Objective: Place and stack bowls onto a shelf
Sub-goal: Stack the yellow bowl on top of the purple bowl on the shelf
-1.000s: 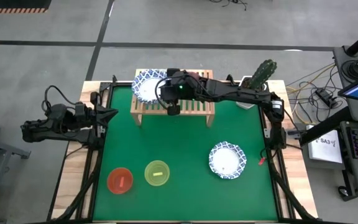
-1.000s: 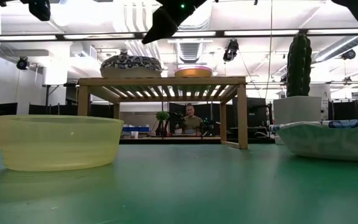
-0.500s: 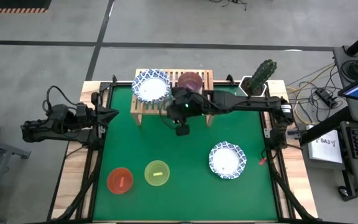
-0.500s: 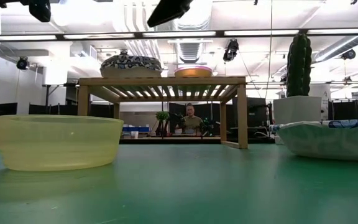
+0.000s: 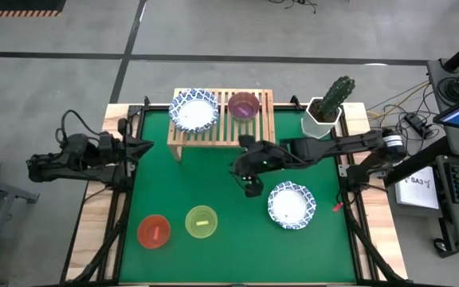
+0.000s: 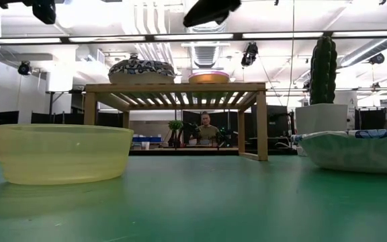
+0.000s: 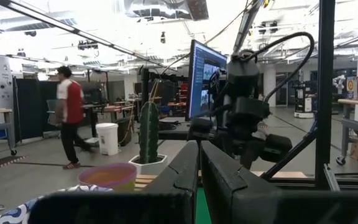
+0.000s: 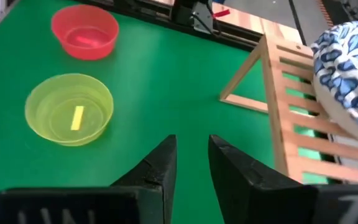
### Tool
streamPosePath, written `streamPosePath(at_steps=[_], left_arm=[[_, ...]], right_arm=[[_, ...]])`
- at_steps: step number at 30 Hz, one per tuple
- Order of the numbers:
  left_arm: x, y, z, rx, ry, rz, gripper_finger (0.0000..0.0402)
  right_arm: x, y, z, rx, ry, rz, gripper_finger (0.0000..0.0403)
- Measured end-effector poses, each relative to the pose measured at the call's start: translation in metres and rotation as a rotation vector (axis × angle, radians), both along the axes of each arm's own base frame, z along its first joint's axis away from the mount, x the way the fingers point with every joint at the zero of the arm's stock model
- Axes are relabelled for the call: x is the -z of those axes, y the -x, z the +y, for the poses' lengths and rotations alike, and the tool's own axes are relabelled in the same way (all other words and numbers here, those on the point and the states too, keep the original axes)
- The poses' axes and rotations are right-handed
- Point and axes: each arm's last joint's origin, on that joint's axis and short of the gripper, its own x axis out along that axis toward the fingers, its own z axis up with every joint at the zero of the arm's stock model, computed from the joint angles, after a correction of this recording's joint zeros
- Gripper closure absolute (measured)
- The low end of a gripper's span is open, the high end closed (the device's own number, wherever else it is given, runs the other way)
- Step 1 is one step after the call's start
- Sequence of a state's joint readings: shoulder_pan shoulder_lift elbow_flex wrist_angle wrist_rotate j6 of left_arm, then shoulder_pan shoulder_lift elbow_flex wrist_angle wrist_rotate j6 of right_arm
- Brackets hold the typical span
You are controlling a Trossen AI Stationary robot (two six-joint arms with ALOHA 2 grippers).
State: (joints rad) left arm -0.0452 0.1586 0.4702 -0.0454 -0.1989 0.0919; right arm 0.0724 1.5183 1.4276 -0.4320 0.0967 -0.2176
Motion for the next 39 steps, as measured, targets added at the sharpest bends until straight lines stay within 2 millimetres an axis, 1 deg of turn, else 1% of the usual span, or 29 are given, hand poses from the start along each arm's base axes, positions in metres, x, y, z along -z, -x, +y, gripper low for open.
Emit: streamPosePath(at_steps=[5, 9, 13, 17, 21, 25, 28, 34, 39], left_arm=[[0.001, -0.005, 0.0, 0.008, 0.03, 0.017, 0.0401], [0.003, -0.011, 0.0, 0.016, 0.067, 0.045, 0.0402], [0.007, -0.021, -0.001, 0.029, 0.13, 0.086, 0.0402], [0.019, -0.036, -0.002, 0.039, 0.223, 0.162, 0.0402], [0.035, -0.053, -0.003, 0.059, 0.371, 0.248, 0.0401], [0.054, -0.07, -0.008, 0.177, 0.512, 0.381, 0.0401], [0.067, -0.083, -0.012, 0.219, 0.598, 0.491, 0.0401], [0.089, -0.106, -0.027, 0.224, 0.665, 0.707, 0.0401], [0.097, -0.125, -0.045, 0.232, 0.646, 0.883, 0.0401]], right_arm=[[0.017, 0.02, 0.007, 0.006, -0.053, -0.069, 0.0325], [0.034, 0.033, 0.007, 0.03, -0.113, -0.144, 0.0325], [0.056, 0.039, 0.008, 0.043, -0.135, -0.181, 0.0326], [0.069, 0.041, 0.008, 0.039, -0.144, -0.23, 0.0324], [0.076, 0.041, 0.008, 0.045, -0.154, -0.232, 0.0328], [0.079, 0.042, 0.011, 0.034, -0.147, -0.219, 0.0326], [0.08, 0.042, 0.011, 0.03, -0.139, -0.21, 0.0324], [0.083, 0.043, 0.011, 0.026, -0.125, -0.179, 0.0329], [0.085, 0.045, 0.011, 0.028, -0.121, -0.15, 0.0329]])
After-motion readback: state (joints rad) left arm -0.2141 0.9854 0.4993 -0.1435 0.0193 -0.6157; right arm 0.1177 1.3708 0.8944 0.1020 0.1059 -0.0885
